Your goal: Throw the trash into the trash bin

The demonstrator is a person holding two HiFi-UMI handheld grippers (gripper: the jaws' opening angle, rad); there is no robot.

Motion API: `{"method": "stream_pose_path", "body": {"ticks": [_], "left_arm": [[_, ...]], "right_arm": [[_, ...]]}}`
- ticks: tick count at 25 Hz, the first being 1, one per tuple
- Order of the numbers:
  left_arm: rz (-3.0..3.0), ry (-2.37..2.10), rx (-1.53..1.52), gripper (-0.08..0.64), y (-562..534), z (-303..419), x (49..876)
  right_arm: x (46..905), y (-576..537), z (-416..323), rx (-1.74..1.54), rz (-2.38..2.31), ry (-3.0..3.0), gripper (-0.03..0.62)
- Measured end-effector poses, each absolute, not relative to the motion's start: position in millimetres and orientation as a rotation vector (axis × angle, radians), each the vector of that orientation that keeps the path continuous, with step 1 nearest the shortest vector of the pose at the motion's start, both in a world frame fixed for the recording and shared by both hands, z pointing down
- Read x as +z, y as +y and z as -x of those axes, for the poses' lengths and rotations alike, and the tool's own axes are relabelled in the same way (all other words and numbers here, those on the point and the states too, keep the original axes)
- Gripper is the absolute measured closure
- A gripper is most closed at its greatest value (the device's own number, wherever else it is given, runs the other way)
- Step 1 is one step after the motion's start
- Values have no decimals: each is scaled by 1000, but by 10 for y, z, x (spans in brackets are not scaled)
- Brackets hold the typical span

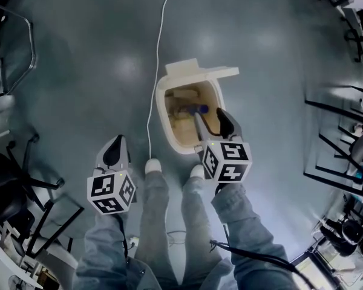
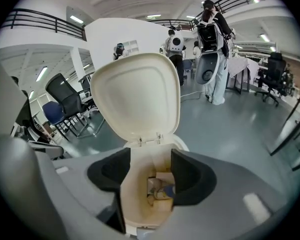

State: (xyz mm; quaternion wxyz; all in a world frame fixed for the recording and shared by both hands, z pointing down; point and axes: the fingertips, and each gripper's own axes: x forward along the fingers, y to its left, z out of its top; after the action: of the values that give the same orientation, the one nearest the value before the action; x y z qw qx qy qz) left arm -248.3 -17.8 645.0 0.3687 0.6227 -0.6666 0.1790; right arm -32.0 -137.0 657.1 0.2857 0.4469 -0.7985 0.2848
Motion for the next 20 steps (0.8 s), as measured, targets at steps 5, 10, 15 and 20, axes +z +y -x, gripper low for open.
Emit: {"method": "stream_pose_path", "body": {"ticks": [5, 10, 15, 20], "left_arm": [[-1613, -1707, 456, 551, -162, 2388, 6413], [-1631, -1713, 447, 551, -173, 2316, 6319], [-1658, -1737, 431, 551, -186, 2254, 6139], [-1693, -1765, 405, 551, -267, 2170, 5805]], "right_arm": [[6518, -1296, 245, 766, -1202, -2138, 336], [6420, -1257, 187, 762, -1203, -2150, 336], [6218, -1224, 118, 746, -1213, -2177, 340], [5860, -1134, -63, 753, -1285, -2191, 492]]}}
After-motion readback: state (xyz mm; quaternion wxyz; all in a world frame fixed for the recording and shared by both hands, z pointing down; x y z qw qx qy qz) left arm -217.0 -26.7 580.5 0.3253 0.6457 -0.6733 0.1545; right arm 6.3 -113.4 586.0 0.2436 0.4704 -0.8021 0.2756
